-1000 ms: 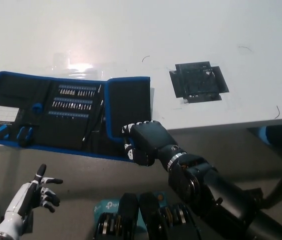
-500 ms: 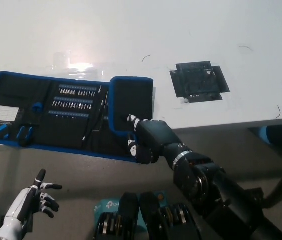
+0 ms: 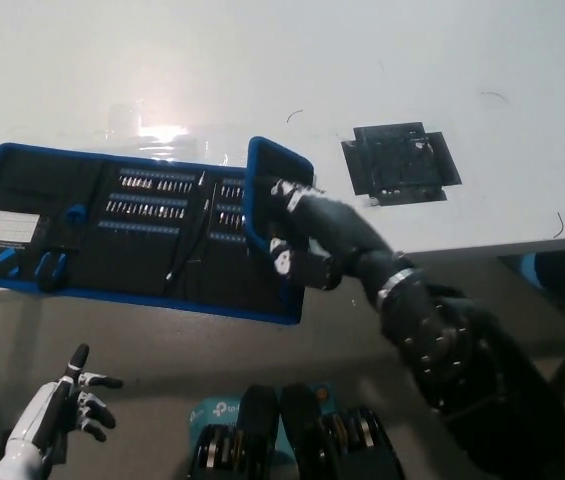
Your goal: The robot uses its right hand to lift an edge of the toolkit kept in middle of the desk and make one fold in it
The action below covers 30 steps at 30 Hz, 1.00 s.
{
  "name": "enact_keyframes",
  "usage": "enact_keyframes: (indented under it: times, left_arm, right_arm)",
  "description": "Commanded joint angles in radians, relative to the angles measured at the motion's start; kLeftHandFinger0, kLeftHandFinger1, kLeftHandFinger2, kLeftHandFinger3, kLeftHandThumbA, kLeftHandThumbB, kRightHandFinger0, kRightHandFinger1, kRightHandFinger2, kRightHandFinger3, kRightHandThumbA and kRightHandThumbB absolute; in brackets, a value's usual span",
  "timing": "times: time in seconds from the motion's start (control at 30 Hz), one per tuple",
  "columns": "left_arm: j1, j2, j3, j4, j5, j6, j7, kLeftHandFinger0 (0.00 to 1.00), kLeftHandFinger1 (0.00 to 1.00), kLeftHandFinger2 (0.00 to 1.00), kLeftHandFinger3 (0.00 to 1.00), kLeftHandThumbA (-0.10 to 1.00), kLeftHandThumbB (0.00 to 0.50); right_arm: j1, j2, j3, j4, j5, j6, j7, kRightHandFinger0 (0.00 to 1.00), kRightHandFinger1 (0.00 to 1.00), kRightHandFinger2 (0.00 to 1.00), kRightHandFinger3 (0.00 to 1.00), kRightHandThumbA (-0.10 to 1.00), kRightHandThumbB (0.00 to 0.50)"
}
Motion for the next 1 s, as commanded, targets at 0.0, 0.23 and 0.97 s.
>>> enact_keyframes:
  times: [0.0, 0.23, 0.97]
  left_arm:
    - [0.006, 0.012, 0.009, -0.011, 0.001, -0.016, 0.001, 0.43, 0.41, 0.33, 0.51, 1.00, 0.500]
    - [0.017, 0.012, 0.010, -0.022, 0.006, -0.009, 0.005, 0.43, 0.41, 0.33, 0.51, 1.00, 0.496]
    - [0.012, 0.005, 0.013, 0.002, 0.008, -0.025, 0.014, 0.40, 0.39, 0.29, 0.49, 1.00, 0.500]
  right_arm:
    - [0.000, -0.032, -0.070, -0.086, 0.073, 0.011, 0.046, 1.00, 1.00, 1.00, 1.00, -0.08, 0.299]
    - [0.086, -0.072, -0.206, -0.206, 0.163, 0.035, 0.054, 1.00, 1.00, 1.00, 1.00, -0.10, 0.288]
    - [0.504, -0.058, -0.774, 0.143, 0.489, -0.523, -0.163, 1.00, 1.00, 1.00, 1.00, 0.05, 0.189]
